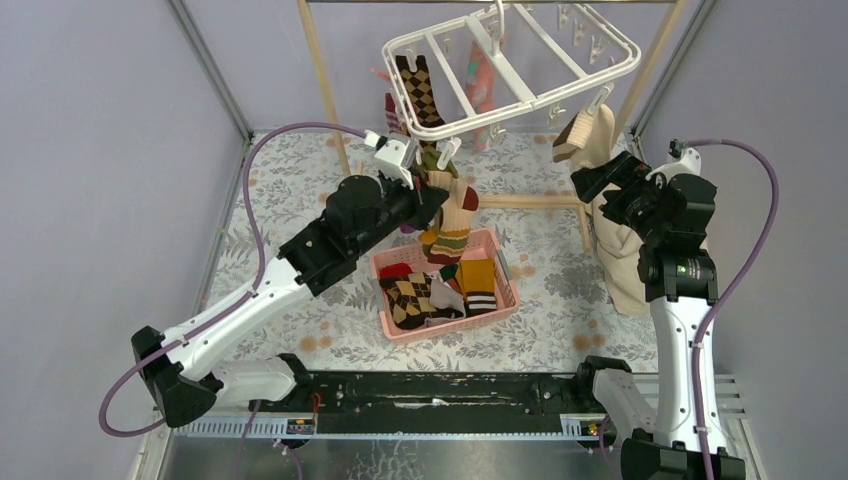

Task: Remove the socks clipped to the hanger
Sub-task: Adjust the hanger on the clothesline.

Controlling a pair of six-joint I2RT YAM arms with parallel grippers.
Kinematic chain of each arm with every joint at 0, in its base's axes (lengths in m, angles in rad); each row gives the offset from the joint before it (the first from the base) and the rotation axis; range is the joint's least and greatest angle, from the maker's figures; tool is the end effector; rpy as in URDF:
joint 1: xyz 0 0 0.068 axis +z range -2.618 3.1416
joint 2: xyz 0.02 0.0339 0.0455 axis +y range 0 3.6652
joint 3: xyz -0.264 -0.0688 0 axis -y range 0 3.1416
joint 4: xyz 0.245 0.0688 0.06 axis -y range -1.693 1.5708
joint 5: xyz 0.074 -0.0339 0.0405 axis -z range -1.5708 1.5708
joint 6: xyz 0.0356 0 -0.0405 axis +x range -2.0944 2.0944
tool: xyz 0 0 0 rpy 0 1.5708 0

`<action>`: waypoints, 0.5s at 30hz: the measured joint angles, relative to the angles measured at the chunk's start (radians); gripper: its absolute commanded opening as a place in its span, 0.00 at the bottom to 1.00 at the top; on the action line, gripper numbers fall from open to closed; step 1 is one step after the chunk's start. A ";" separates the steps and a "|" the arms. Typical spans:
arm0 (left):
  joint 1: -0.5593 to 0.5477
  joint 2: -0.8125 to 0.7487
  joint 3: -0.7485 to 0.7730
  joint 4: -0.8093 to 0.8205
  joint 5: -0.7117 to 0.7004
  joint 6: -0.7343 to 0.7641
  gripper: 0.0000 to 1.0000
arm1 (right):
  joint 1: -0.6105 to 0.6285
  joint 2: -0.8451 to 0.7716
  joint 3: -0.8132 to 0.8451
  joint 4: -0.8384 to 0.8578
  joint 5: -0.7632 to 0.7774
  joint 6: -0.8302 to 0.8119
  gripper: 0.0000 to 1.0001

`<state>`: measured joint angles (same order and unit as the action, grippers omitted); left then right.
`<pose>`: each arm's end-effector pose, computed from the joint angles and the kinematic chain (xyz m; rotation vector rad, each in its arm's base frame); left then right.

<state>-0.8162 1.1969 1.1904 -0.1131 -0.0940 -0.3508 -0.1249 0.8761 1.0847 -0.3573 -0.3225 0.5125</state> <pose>0.1926 -0.2000 0.4046 0.3329 1.7218 -0.7875 0.1848 -0.0118 0.4098 0.3114 1.7164 0.5623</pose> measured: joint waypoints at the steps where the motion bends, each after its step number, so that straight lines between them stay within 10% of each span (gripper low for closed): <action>1: -0.012 -0.001 0.010 -0.011 -0.005 0.000 0.00 | 0.000 -0.004 -0.002 -0.006 0.013 0.000 1.00; 15: -0.139 0.066 0.203 -0.052 -0.068 0.021 0.00 | 0.000 -0.021 -0.081 0.010 0.051 0.010 1.00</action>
<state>-0.9554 1.2633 1.3937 -0.1654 -0.1619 -0.3294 -0.1246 0.8551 1.0039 -0.3470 -0.2718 0.5220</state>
